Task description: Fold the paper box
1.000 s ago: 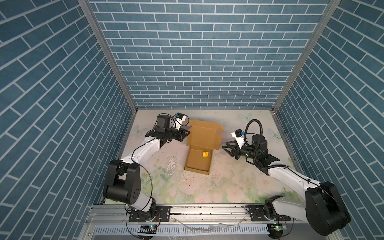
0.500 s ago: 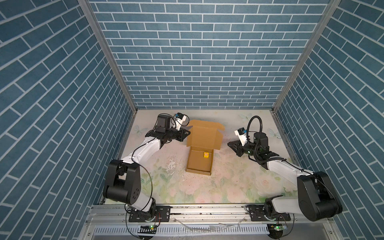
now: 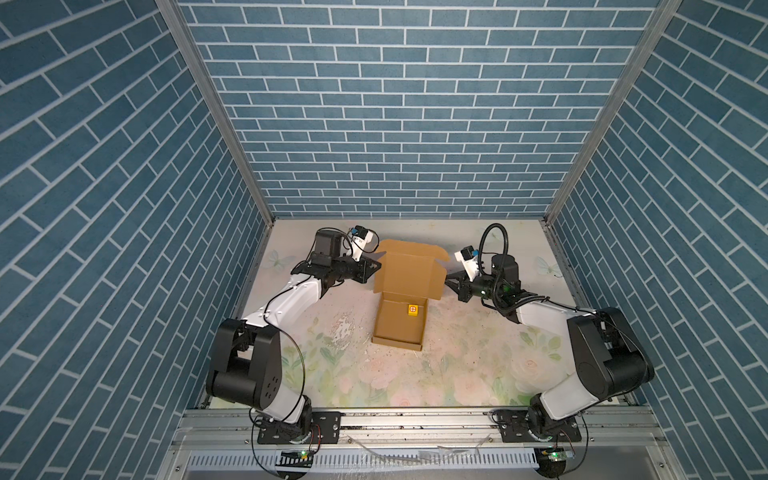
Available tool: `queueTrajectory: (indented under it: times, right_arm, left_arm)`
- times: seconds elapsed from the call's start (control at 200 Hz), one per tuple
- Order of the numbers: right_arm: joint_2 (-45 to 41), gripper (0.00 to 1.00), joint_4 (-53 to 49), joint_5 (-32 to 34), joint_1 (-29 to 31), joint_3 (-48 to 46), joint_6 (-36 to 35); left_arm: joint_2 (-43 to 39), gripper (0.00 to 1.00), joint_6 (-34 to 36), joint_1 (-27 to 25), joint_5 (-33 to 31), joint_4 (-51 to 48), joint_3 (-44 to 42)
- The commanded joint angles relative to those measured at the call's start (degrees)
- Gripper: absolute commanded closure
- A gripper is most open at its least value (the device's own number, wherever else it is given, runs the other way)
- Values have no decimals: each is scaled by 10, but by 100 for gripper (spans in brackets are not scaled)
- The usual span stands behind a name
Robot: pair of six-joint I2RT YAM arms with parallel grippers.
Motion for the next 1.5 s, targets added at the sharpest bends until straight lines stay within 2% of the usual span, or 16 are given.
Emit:
queueTrajectory:
  times: [0.0, 0.215, 0.425, 0.735, 1.0, 1.496]
  right_arm:
    - [-16, 94, 10, -17, 19, 4, 7]
    - [-49, 93, 5, 13, 44, -19, 14]
    - [-66, 88, 32, 17, 61, -47, 29]
    - [-52, 71, 78, 38, 92, -61, 41]
    - [-38, 65, 94, 48, 122, -59, 41]
    - [-85, 52, 71, 53, 150, -94, 38]
  left_arm:
    - [12, 91, -1, -6, -6, 14, -5]
    - [24, 95, -22, -9, -18, 33, -1]
    - [34, 96, -21, -20, -9, 34, 11]
    - [27, 95, -19, -23, 3, 41, -4]
    - [13, 95, -14, -17, 10, 52, -31]
    - [-1, 95, -16, -9, 11, 59, -54]
